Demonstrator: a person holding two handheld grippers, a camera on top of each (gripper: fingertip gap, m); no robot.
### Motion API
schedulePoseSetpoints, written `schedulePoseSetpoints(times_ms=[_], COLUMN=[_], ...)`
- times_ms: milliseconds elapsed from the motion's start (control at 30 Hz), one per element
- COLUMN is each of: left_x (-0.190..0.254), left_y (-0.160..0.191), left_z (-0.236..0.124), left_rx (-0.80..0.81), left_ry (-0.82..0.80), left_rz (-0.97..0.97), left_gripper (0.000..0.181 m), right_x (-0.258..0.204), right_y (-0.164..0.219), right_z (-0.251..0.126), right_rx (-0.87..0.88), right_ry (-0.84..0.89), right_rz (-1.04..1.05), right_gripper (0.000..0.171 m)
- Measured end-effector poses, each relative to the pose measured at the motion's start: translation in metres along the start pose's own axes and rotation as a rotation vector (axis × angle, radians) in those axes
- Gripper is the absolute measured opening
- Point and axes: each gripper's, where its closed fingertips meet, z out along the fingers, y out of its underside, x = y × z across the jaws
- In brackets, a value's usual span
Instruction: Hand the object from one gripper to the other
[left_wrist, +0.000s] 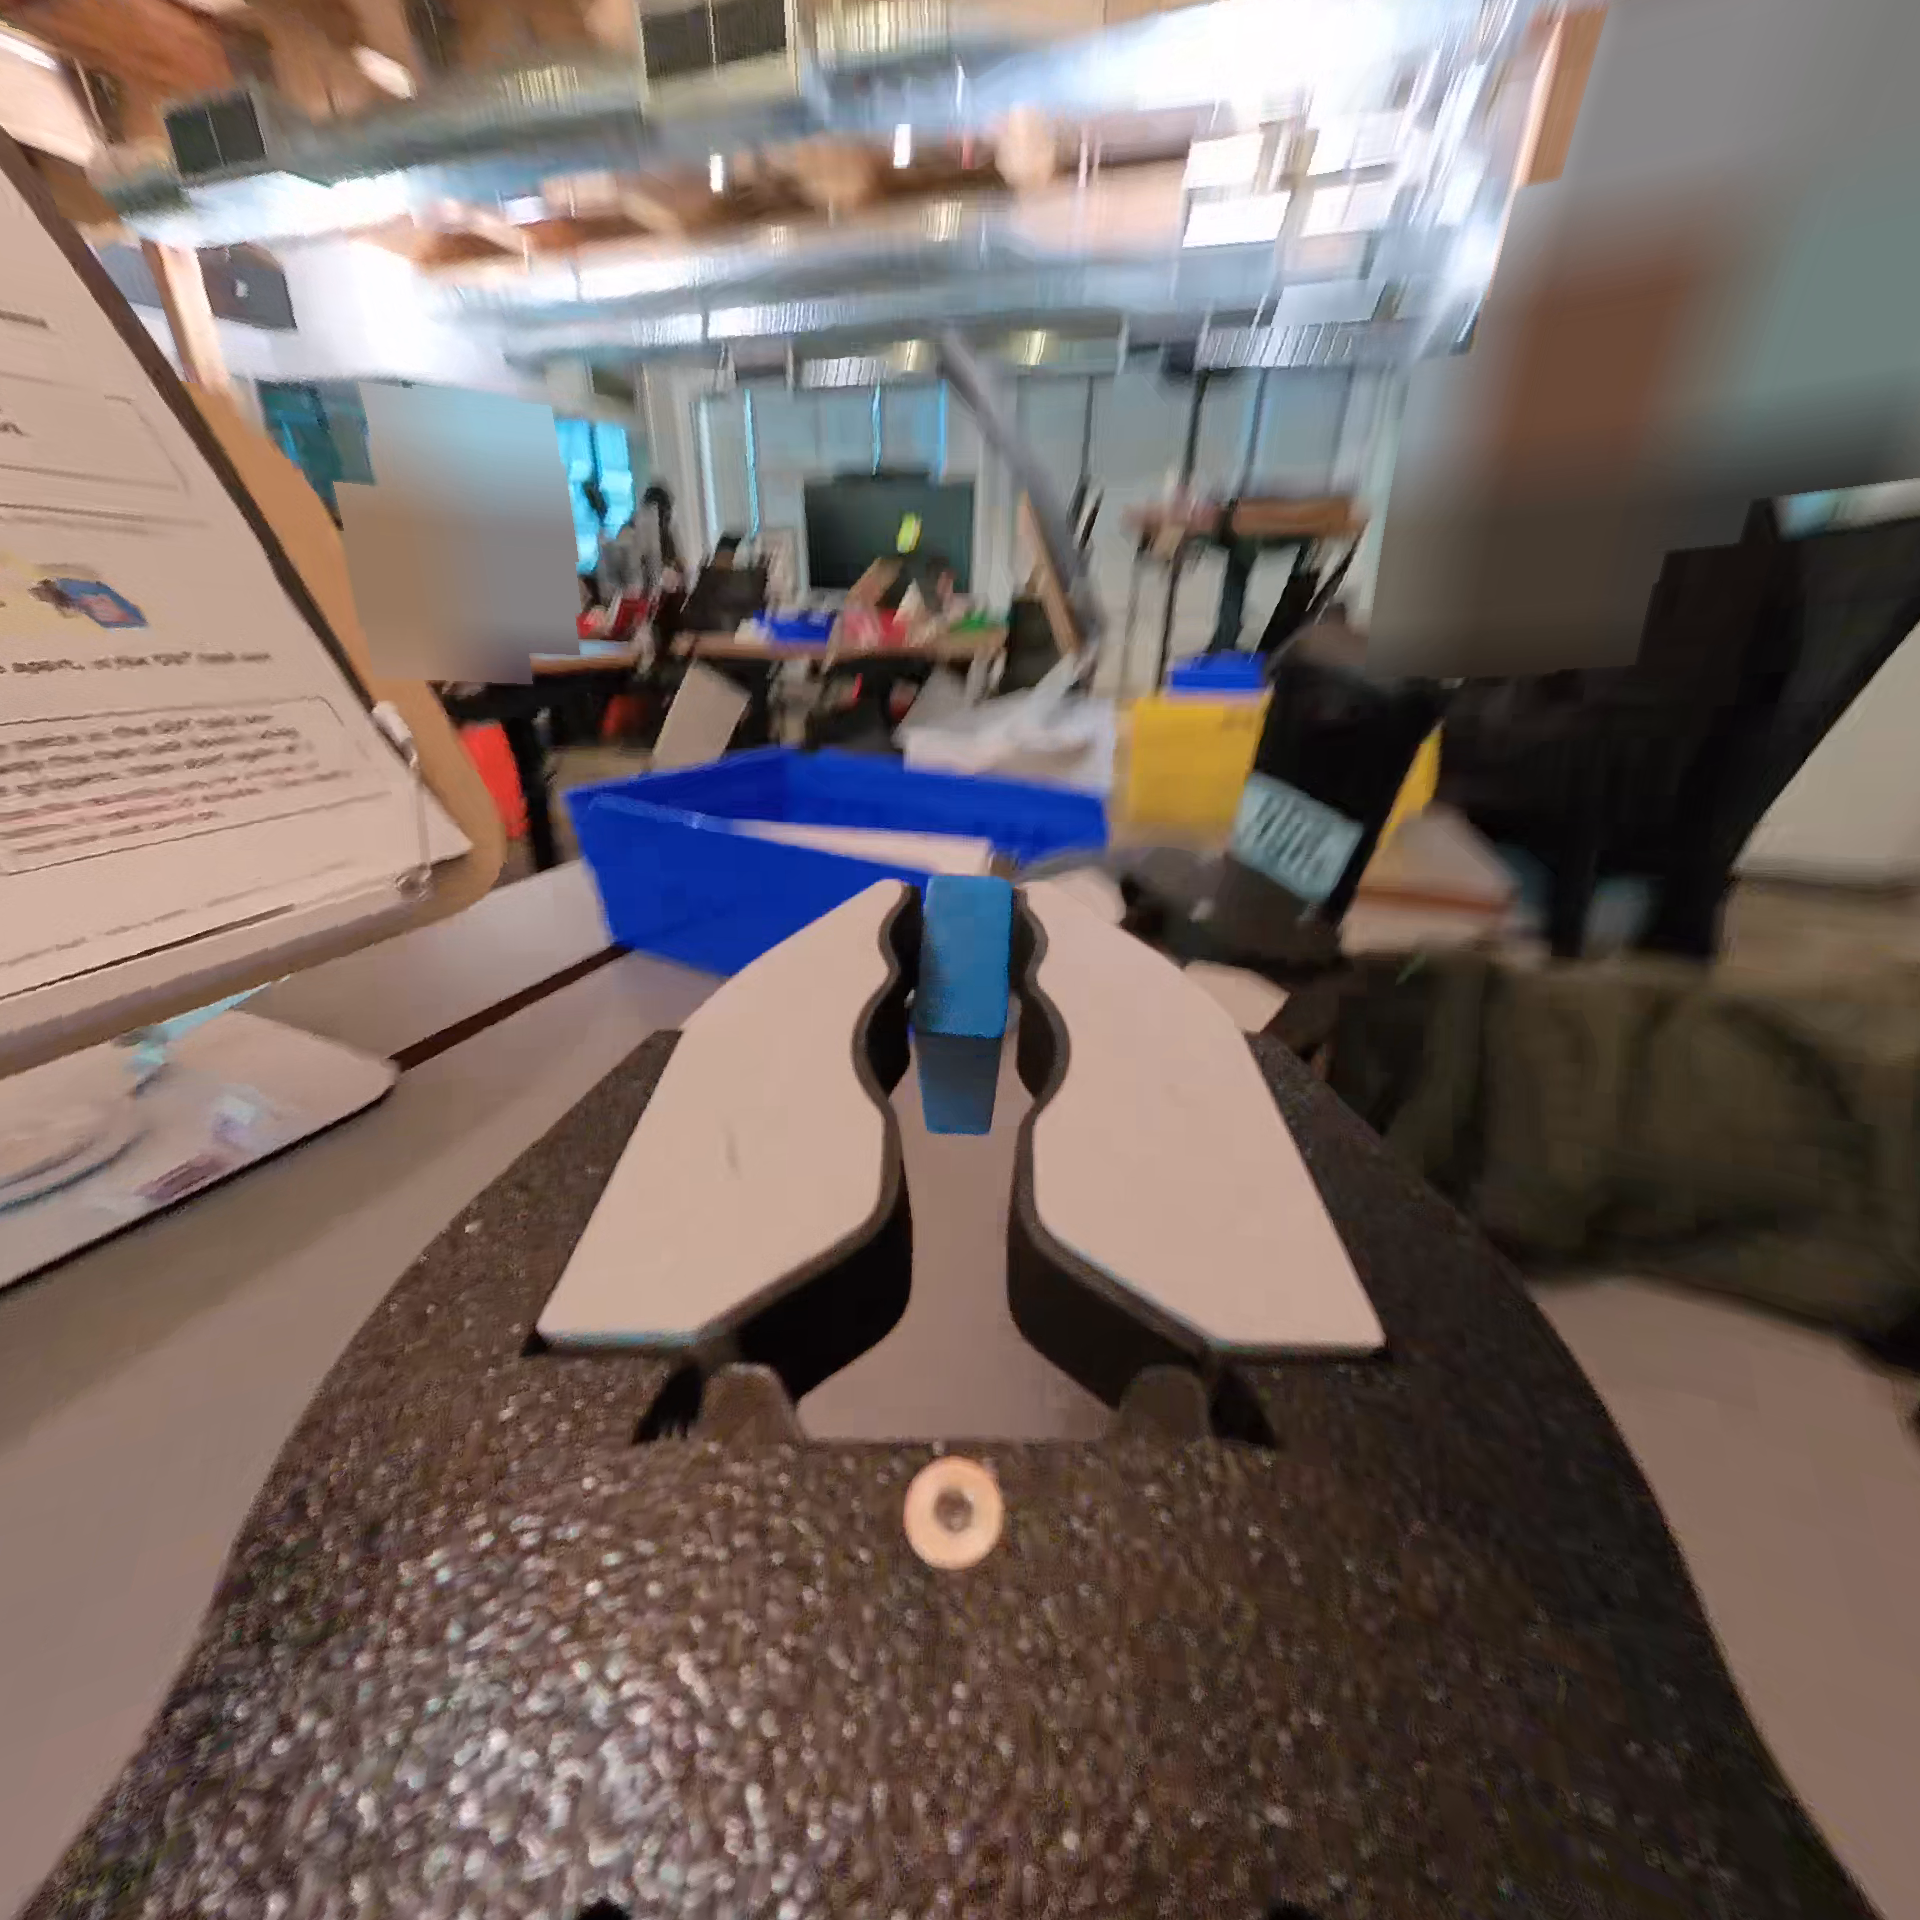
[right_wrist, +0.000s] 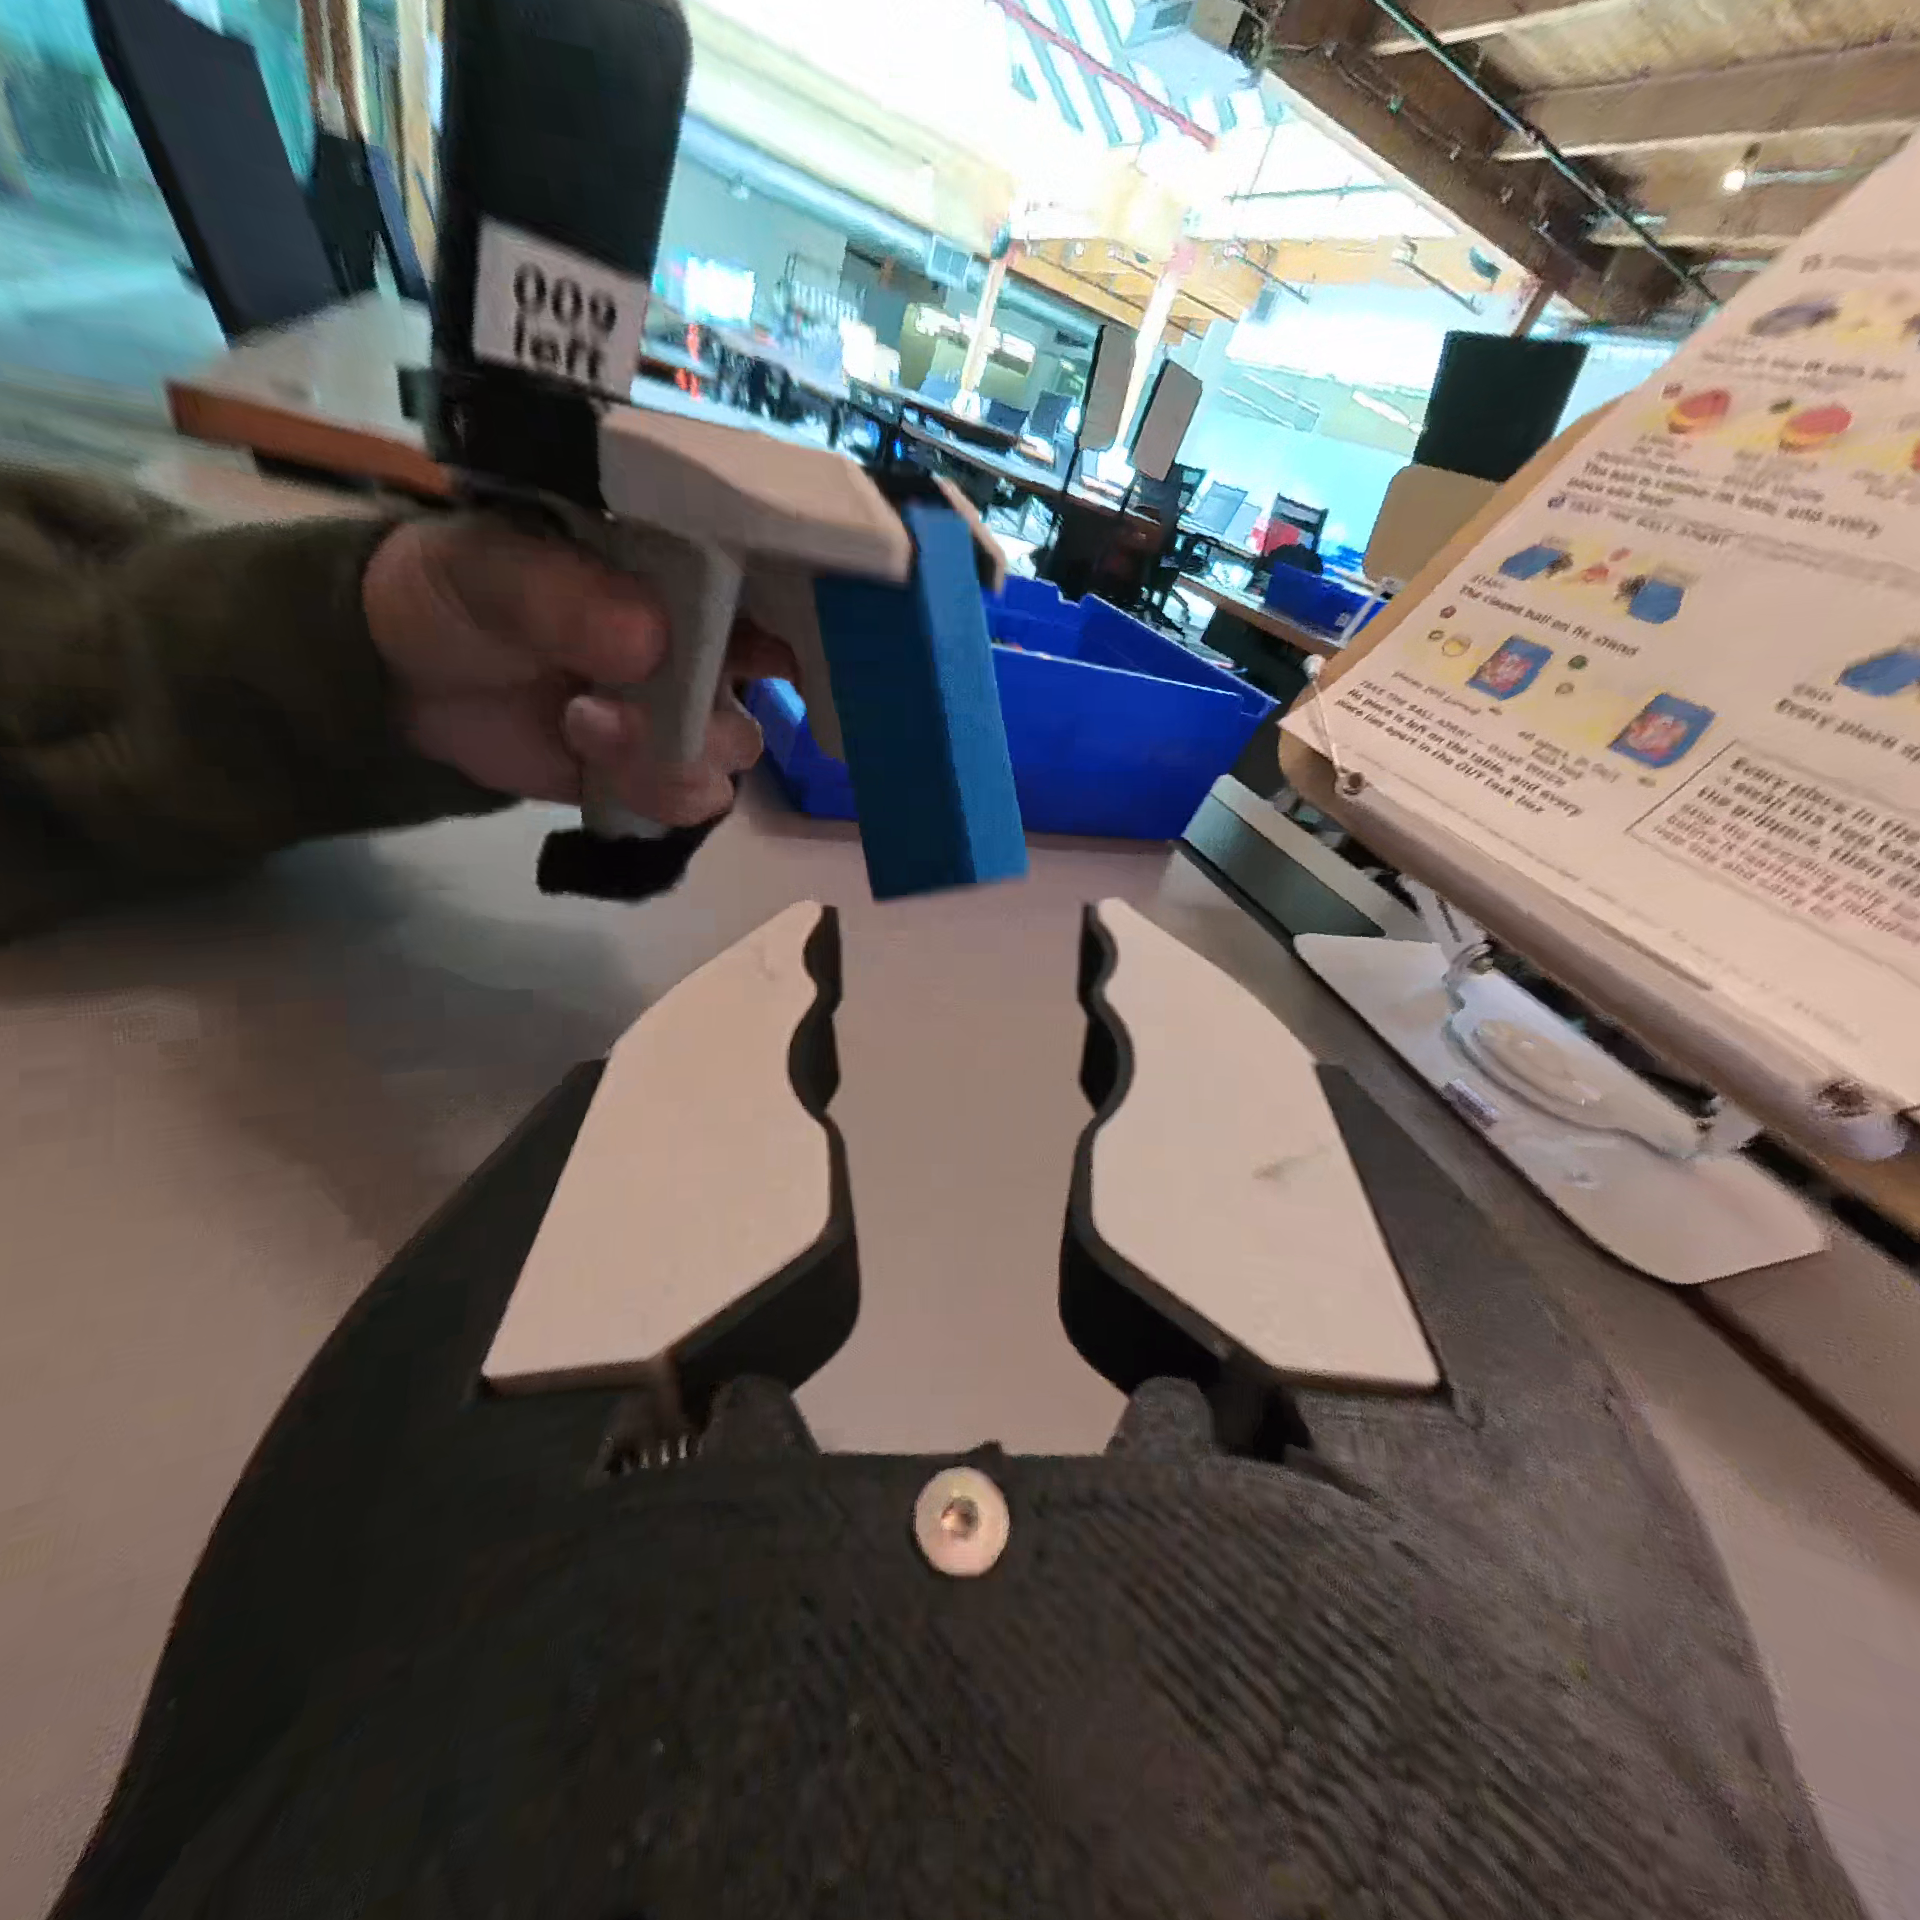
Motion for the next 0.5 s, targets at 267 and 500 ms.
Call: schedulePoseSetpoints(times_ms=[267,500], left_x=[0.009,0.013], left_y=[-0.019,-0.015], left_z=[-0.003,-0.004], left_rx=[0.289,0.275], left_ry=[0.179,0.236], left_rz=[-0.319,-0.340], left_gripper=[0.015,0.016], right_x=[-0.013,-0.017], right_y=[-0.037,-0.042], right_z=[0.001,-0.005], right_rx=[0.326,0.278], right_ry=[-0.135,-0.237], right_rz=[0.384,0.387], right_gripper=[0.034,0.017])
